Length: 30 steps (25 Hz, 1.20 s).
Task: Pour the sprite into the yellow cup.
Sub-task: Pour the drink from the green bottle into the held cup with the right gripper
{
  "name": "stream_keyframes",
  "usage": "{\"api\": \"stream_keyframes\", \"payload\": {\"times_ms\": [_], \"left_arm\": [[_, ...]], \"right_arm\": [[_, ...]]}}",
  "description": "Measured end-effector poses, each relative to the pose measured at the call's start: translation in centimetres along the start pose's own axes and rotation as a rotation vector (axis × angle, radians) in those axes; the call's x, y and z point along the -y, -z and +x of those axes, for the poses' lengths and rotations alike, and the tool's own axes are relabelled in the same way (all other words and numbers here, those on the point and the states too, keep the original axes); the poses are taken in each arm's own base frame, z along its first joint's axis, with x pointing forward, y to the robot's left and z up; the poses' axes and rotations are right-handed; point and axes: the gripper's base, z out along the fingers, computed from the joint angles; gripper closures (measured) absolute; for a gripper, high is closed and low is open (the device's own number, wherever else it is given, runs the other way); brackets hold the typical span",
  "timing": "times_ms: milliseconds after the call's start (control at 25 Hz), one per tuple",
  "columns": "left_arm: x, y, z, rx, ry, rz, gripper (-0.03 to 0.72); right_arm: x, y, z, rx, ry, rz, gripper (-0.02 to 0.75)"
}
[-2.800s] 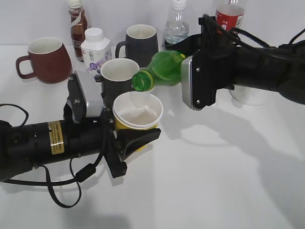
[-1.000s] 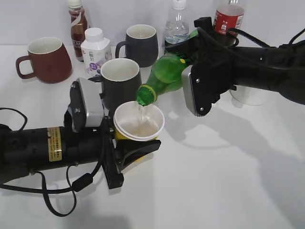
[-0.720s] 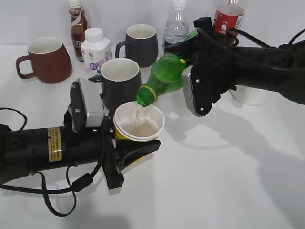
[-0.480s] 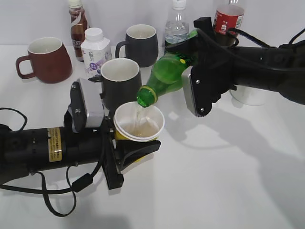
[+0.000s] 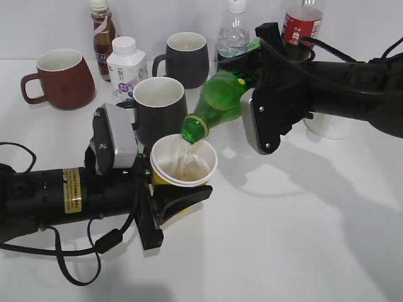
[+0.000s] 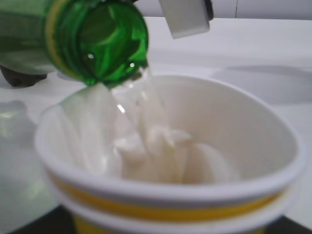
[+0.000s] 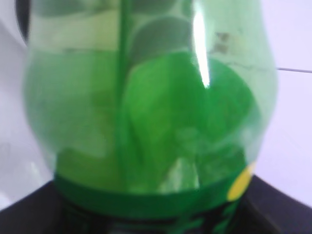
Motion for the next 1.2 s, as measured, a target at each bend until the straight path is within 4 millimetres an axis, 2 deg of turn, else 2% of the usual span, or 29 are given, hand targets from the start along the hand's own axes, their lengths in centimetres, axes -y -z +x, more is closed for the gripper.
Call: {"api": "stream_keyframes", "payload": {"times_ms": [1200], "left_arm": [[0.04, 0.04, 0.08, -0.005, 0.001, 0.000, 0.326]], "right_arm": [[0.05, 0.03, 0.00, -0.001, 0.040, 0.002, 0.309]]}}
